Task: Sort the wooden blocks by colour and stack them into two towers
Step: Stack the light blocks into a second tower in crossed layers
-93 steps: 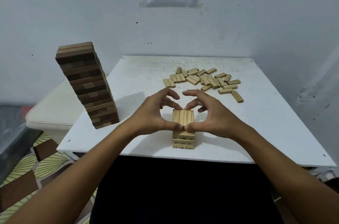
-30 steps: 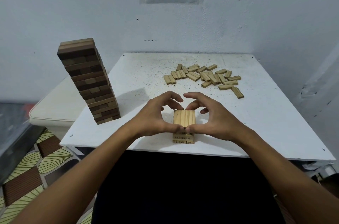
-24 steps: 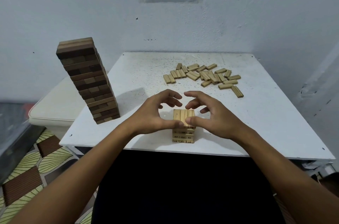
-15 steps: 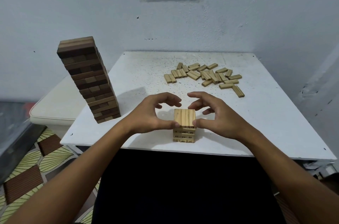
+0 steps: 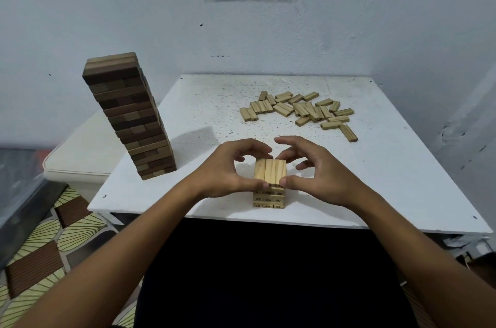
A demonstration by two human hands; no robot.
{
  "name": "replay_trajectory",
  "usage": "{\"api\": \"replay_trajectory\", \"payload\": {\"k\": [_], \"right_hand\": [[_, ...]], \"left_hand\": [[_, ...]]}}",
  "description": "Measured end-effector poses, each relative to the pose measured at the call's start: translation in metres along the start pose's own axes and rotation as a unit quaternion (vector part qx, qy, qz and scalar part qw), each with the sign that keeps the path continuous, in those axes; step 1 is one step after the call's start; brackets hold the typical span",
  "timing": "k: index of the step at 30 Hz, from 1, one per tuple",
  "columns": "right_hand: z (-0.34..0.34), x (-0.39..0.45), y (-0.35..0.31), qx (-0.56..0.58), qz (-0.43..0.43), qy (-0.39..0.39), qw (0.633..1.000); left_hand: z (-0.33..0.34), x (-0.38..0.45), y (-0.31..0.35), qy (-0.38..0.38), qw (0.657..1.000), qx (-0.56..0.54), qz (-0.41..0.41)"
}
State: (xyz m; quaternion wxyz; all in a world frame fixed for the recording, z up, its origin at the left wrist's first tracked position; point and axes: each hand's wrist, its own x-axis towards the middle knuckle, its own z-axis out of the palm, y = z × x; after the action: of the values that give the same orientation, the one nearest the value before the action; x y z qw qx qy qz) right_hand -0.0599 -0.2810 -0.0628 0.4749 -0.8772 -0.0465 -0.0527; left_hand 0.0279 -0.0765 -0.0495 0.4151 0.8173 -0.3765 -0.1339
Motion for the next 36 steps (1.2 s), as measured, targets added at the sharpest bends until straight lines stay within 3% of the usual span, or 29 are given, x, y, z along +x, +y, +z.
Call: {"api": "replay_trajectory", "payload": {"k": [9,36], "right_hand": [[0.0,-0.006,0.007,-0.017,0.016,-0.032,0.999],[0.0,-0.001,0.01,-0.006,0.024,-0.03,0.999]], "left_hand": [[0.007,-0.001,0.002,0.004,1.0,-0.007,0.005],[0.013,0.0,0.001,0.018,1.0,-0.016,0.015]]}}
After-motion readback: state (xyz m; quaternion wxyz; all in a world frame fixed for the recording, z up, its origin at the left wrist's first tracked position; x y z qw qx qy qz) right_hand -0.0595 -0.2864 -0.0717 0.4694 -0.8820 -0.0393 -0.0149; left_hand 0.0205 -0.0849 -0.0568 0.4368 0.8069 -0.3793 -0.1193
